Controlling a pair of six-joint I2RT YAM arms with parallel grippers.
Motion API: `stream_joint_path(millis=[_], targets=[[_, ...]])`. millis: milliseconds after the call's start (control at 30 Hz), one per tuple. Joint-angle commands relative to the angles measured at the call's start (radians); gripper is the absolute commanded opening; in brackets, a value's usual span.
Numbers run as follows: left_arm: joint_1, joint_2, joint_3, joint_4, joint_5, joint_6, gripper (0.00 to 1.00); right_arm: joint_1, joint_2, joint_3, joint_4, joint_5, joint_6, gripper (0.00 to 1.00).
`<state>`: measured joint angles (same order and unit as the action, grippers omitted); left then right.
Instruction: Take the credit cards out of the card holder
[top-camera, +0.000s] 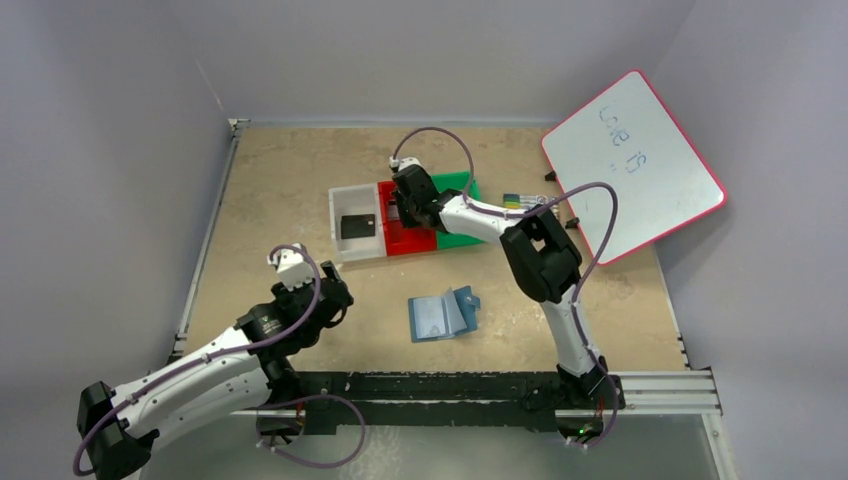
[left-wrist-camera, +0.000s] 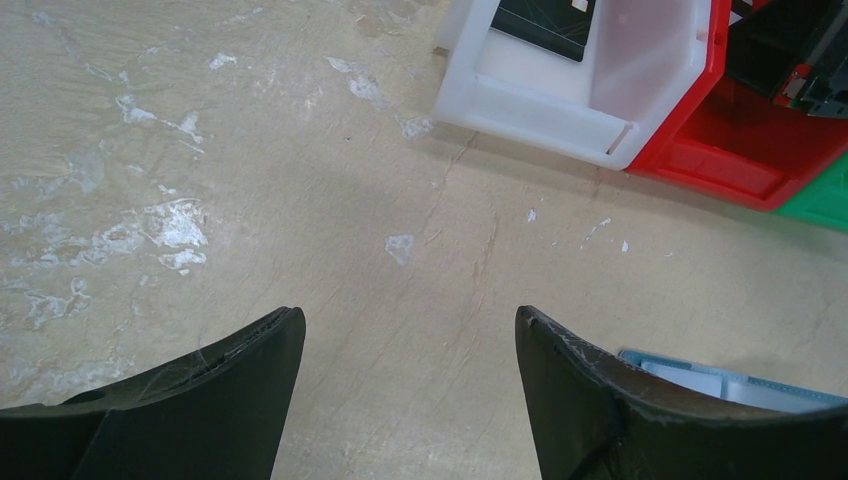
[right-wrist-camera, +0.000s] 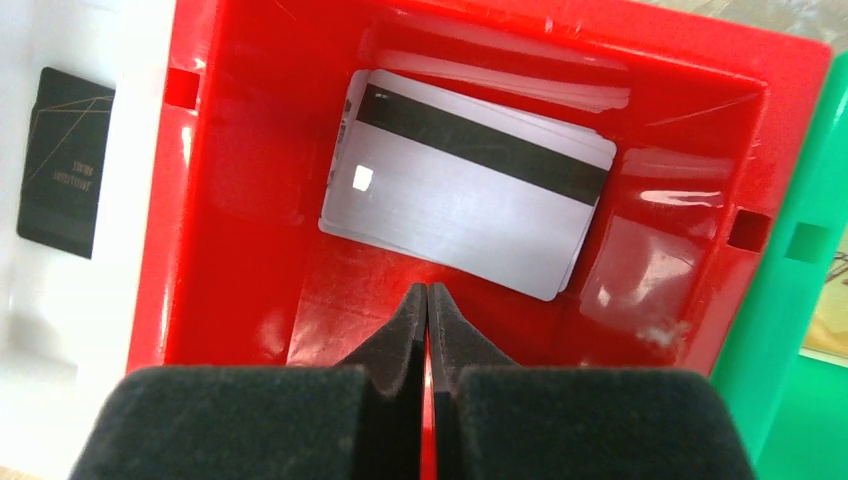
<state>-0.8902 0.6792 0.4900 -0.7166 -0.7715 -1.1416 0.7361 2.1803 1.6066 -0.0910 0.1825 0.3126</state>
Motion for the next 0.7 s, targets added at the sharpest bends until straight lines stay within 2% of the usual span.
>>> stream_joint_path(millis=[0, 667], targets=[[0.005, 0.009, 0.023, 0.015, -0.026, -0.009, 0.76, 0.016, 0.024, 0.065, -0.049, 0.113, -0.034, 0.0], [0.005, 0.019, 0.021, 0.02, -0.025, -0.009, 0.76, 0.073, 0.116, 0.165, -0.113, 0.256, -0.092, 0.0]])
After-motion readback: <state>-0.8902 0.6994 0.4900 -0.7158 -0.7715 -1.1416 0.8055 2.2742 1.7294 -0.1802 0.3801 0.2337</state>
